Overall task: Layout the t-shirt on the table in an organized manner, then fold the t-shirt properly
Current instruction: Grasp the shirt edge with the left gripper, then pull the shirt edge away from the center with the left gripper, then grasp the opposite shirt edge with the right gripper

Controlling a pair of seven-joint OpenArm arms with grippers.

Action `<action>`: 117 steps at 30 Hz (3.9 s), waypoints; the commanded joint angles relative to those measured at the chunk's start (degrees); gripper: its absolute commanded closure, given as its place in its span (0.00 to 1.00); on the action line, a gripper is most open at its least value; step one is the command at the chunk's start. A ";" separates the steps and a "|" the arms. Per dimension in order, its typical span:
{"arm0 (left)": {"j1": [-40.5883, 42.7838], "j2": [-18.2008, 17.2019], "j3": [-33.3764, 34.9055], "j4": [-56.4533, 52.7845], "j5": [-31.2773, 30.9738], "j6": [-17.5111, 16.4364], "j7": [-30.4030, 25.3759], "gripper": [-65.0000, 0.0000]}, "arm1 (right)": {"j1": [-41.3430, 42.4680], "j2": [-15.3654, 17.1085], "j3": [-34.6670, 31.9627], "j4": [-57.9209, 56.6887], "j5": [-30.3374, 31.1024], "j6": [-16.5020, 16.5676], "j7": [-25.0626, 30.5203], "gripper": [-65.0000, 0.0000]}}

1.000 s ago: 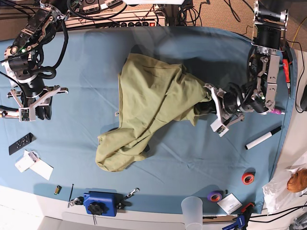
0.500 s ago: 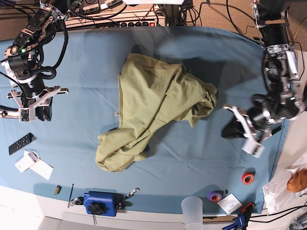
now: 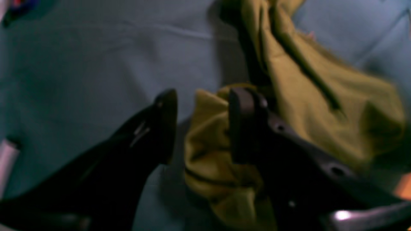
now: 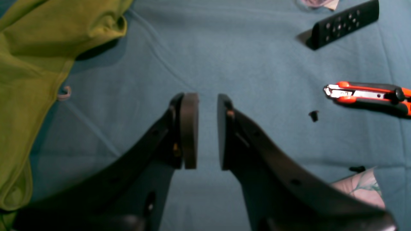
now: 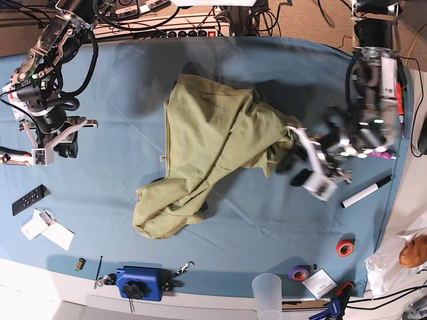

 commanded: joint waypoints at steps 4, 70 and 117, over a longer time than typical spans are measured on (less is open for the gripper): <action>-4.48 -0.57 10.08 -1.38 6.93 5.44 6.69 0.59 | 0.63 0.81 0.17 0.74 0.57 -0.02 0.85 0.82; -13.05 -5.01 -21.55 -2.54 8.39 18.47 -2.54 1.00 | 0.79 0.50 -5.97 0.79 7.48 2.36 1.38 0.82; 4.79 -5.03 -21.59 15.06 -8.96 7.56 19.04 0.56 | -1.77 0.48 -38.36 0.79 16.50 6.25 -9.01 0.82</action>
